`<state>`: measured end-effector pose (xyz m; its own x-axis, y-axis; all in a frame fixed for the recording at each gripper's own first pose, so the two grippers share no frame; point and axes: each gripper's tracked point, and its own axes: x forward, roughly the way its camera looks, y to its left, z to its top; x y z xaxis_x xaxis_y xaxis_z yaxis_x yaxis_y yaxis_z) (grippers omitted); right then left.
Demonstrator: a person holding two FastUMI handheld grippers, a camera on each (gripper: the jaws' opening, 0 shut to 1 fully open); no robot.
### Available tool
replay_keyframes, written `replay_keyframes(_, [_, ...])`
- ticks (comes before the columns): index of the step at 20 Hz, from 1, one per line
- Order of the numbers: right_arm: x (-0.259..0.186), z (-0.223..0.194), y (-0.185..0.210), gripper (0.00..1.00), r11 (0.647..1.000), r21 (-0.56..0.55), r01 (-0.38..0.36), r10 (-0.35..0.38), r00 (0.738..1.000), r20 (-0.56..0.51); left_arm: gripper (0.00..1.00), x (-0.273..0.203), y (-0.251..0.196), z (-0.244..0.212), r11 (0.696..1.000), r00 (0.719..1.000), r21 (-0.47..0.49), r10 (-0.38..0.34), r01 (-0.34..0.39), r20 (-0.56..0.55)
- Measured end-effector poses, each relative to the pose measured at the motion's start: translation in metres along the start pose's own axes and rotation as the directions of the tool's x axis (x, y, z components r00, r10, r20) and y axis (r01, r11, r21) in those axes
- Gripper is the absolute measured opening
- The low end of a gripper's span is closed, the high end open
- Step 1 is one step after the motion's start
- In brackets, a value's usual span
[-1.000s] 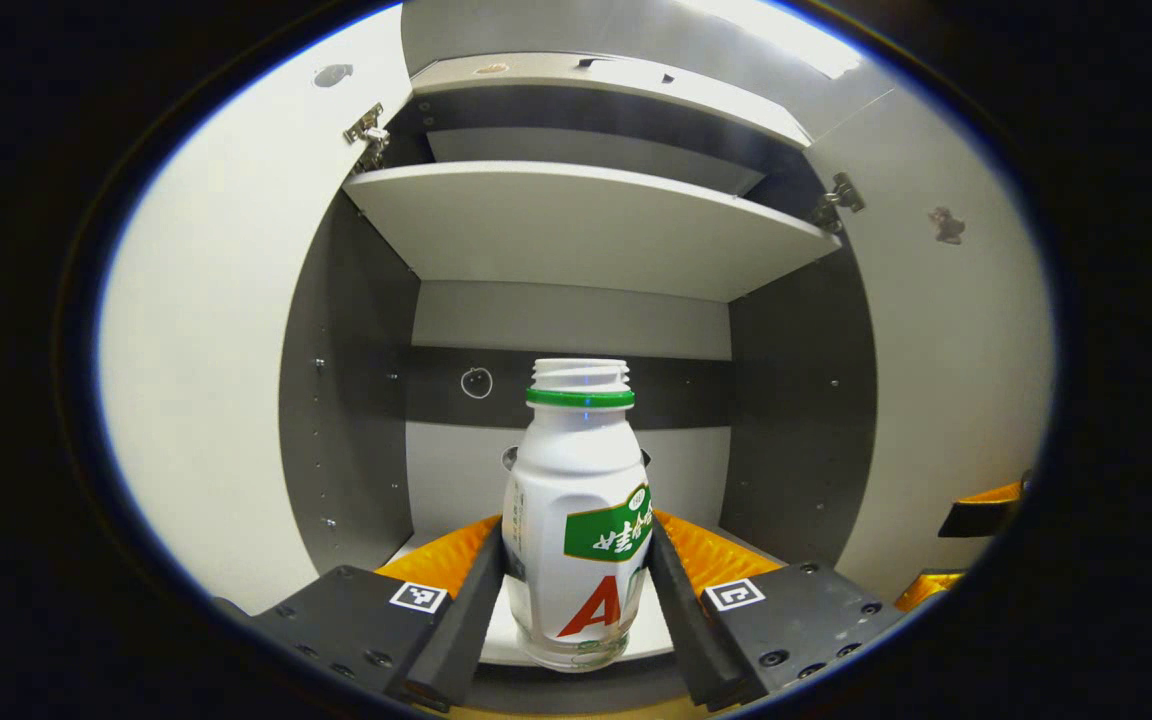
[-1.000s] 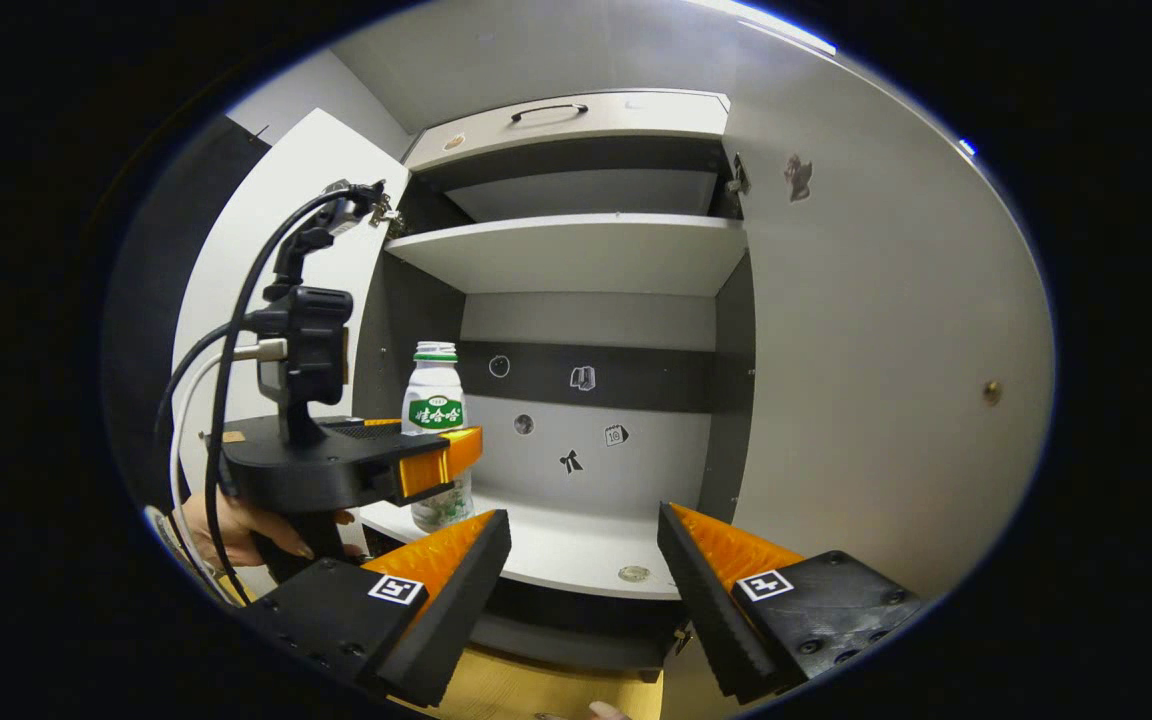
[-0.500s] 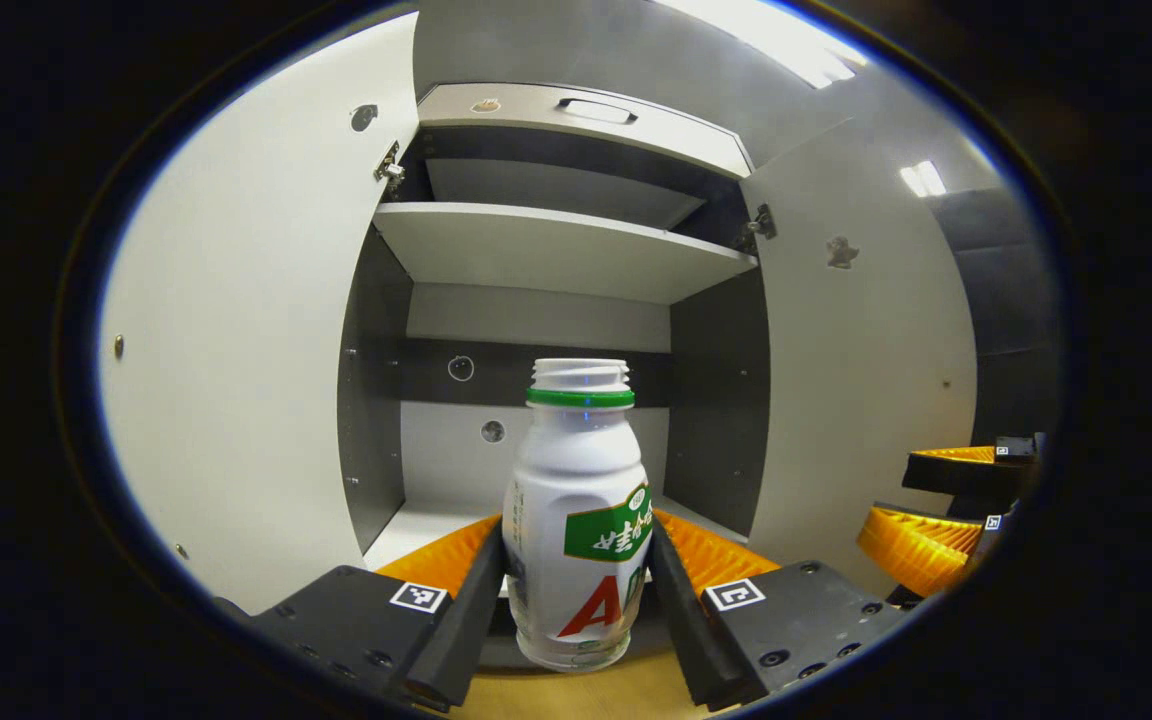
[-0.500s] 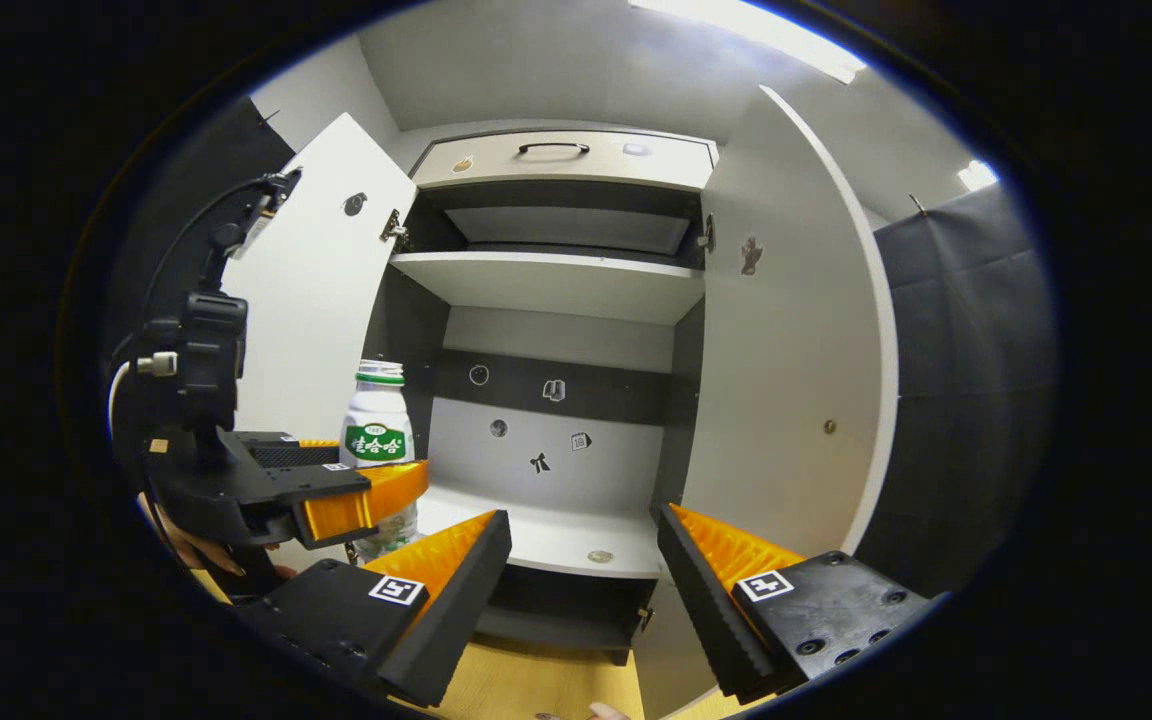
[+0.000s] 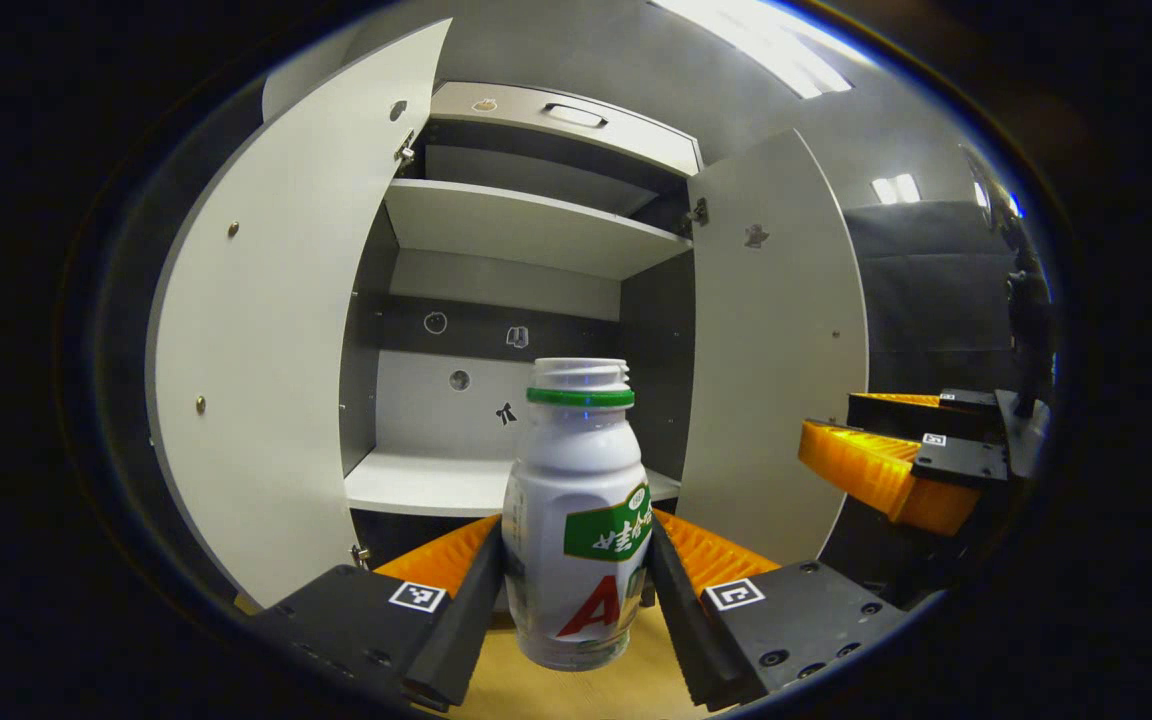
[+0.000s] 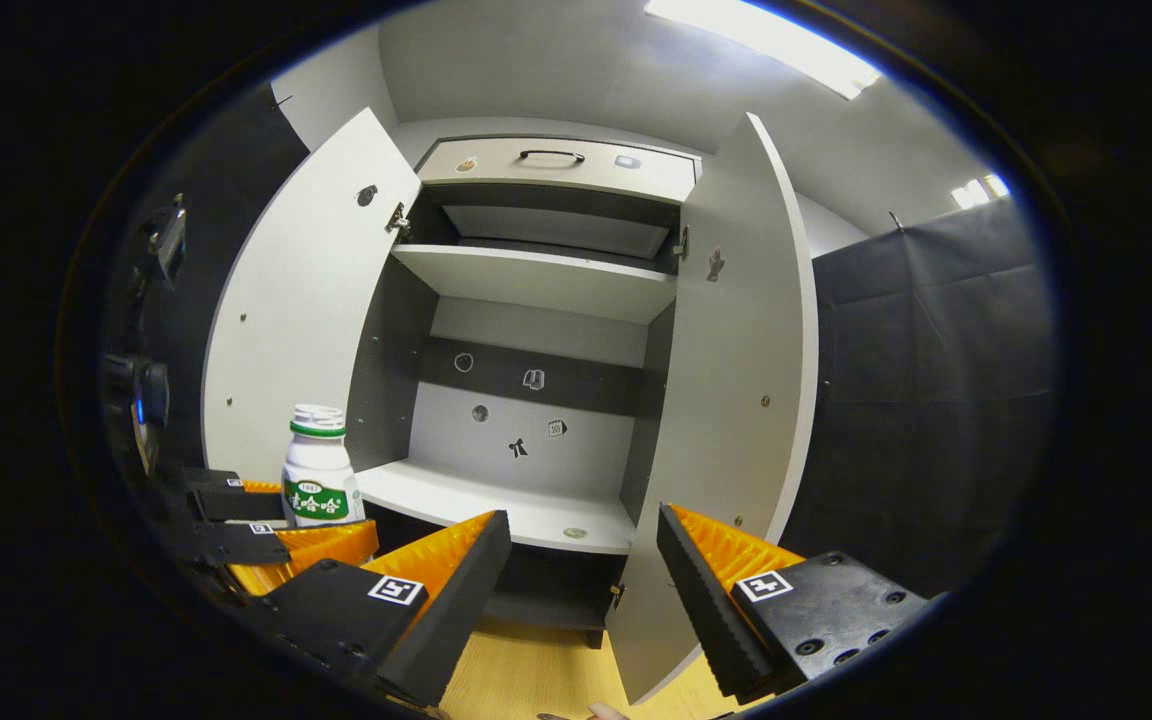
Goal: Grasp the bottle in the cabinet with the left hand and place it on the coaster, then close the right door with the right hand and the left door with the left hand.
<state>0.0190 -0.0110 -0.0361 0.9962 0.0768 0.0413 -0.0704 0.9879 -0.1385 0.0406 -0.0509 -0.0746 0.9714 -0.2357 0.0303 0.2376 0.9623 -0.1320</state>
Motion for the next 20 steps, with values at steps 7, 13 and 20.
replay_keyframes(7, [-0.006, -0.056, -0.002, 0.98, 0.996, 0.016, -0.082, 0.083, 0.995, -0.054, 0.8, -0.032, -0.016, -0.064, 0.998, 0.998, 0.025, 0.058, -0.057, -0.009])
replay_keyframes(13, [-0.027, -0.122, -0.004, 0.98, 0.989, 0.025, -0.147, 0.149, 0.984, -0.094, 0.8, -0.054, -0.027, -0.154, 0.99, 0.99, -0.031, 0.135, -0.136, -0.032])
replay_keyframes(20, [-0.047, -0.197, 0.001, 0.98, 0.981, 0.052, -0.186, 0.193, 0.965, -0.181, 0.8, -0.062, -0.03, -0.235, 0.982, 0.981, 0.002, 0.19, -0.19, -0.037])
